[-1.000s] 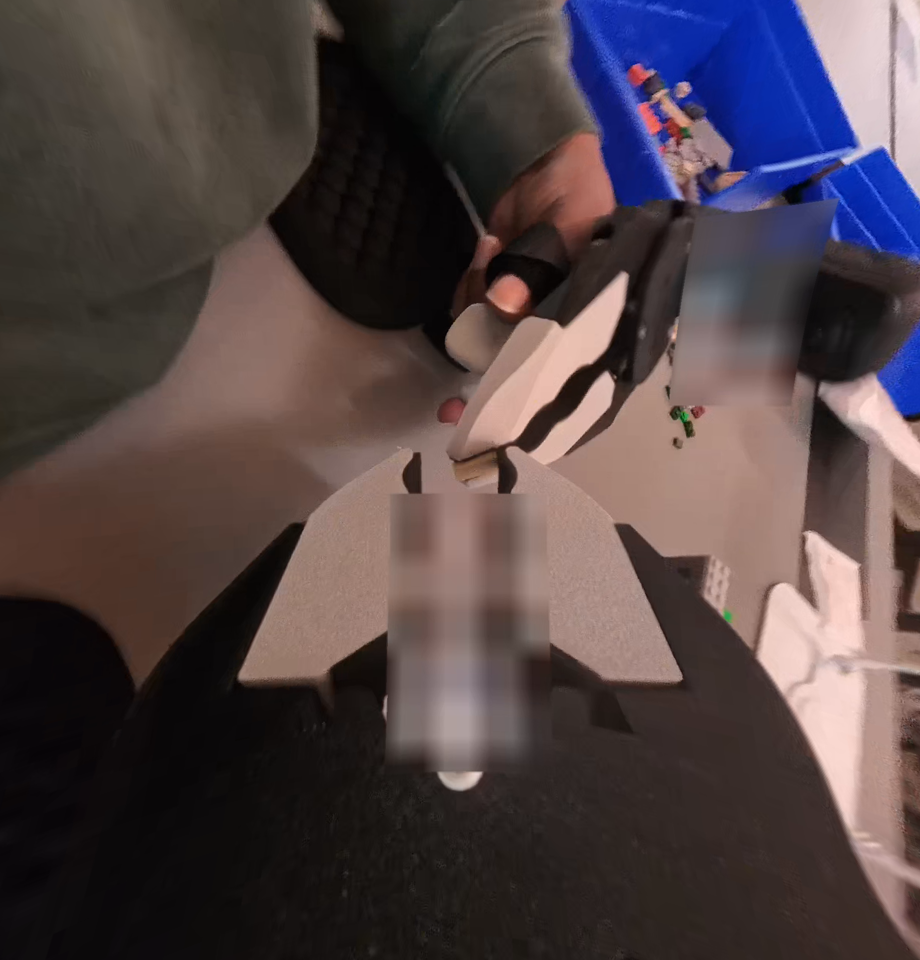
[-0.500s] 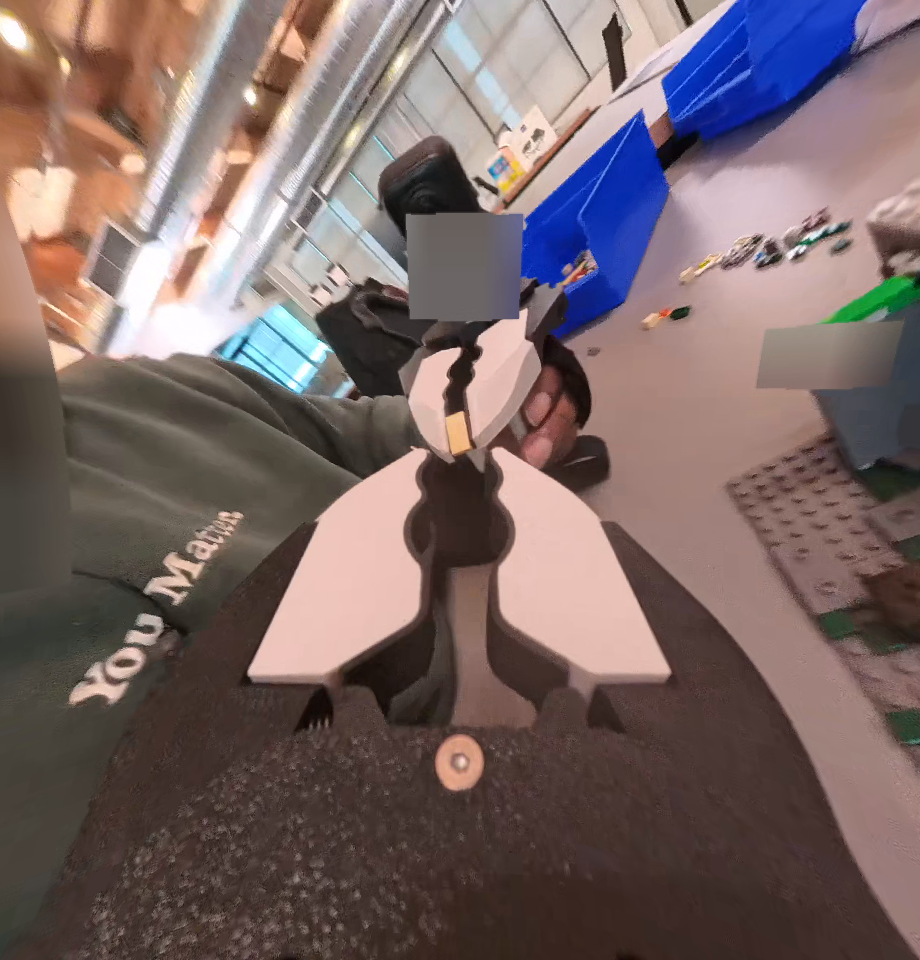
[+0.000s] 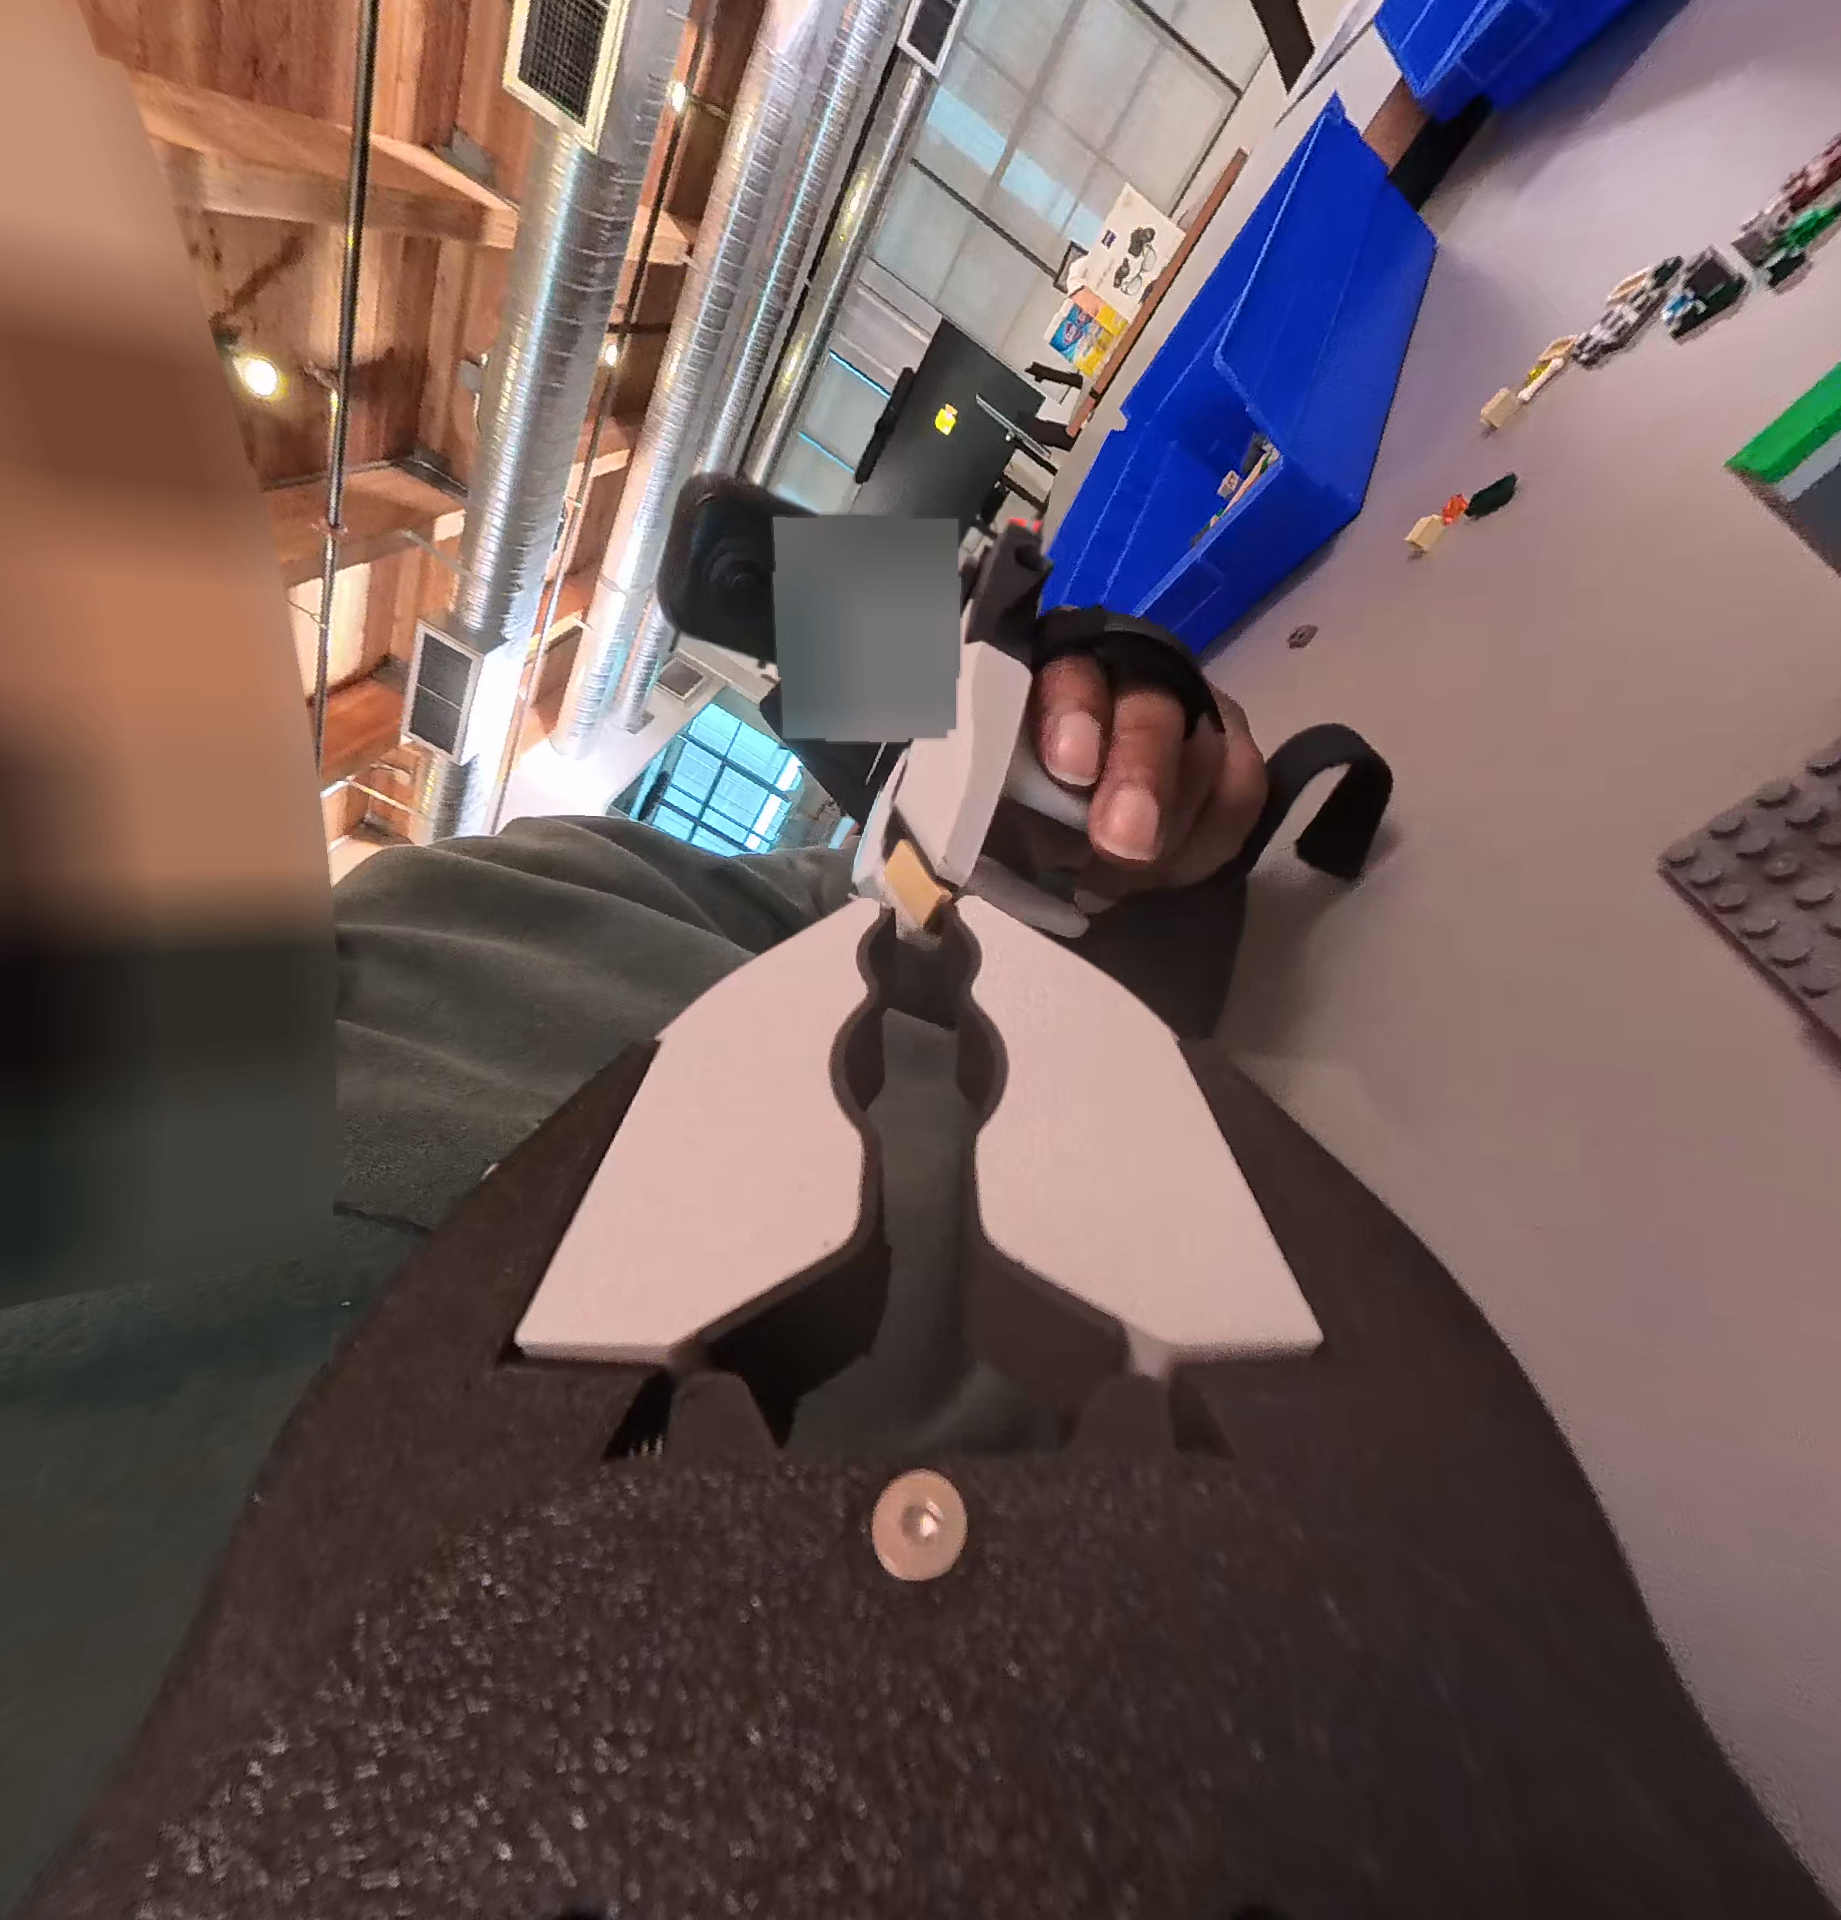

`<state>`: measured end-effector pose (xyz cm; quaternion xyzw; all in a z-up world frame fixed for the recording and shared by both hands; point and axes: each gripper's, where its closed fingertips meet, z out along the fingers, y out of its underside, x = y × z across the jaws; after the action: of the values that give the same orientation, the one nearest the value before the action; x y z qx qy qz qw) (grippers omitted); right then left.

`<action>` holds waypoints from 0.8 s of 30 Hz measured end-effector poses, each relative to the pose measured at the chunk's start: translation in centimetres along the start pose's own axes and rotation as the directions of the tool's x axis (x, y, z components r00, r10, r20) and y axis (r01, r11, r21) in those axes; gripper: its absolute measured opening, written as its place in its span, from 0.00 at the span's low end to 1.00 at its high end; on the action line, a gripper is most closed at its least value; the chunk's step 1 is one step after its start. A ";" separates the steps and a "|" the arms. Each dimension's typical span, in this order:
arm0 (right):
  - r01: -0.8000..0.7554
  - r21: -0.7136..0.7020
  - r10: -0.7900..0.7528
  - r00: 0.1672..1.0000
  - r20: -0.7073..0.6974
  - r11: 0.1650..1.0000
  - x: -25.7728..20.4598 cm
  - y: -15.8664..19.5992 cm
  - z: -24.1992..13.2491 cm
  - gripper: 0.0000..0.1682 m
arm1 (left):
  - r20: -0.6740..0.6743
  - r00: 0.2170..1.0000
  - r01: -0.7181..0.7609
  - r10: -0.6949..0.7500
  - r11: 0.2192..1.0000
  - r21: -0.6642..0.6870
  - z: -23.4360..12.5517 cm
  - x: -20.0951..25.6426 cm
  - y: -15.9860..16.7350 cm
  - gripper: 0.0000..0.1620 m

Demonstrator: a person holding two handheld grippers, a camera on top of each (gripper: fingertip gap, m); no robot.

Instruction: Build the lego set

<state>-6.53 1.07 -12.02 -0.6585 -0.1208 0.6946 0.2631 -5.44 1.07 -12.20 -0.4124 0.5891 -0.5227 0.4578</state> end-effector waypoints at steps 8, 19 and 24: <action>-0.093 0.019 0.093 0.996 0.015 0.995 0.3 -0.2 0.1 0.02 | 0.058 0.989 -0.133 0.134 0.991 -0.023 -0.2 -0.1 0.0 0.05; -0.039 -0.069 0.011 0.930 -0.368 0.997 5.4 0.5 -4.7 0.01 | 0.134 0.991 0.017 0.000 0.992 -0.124 -1.1 -2.1 1.9 0.08; -0.089 -0.219 -0.063 0.794 -0.604 0.972 8.9 2.2 -8.8 0.02 | 0.214 0.977 0.062 -0.019 0.979 -0.194 -1.4 -3.6 3.4 0.05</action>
<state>1.71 2.37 -21.63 -0.8735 -0.1071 0.4292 0.2031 -5.99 5.26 -15.14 -0.5214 0.5782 -0.4234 0.4632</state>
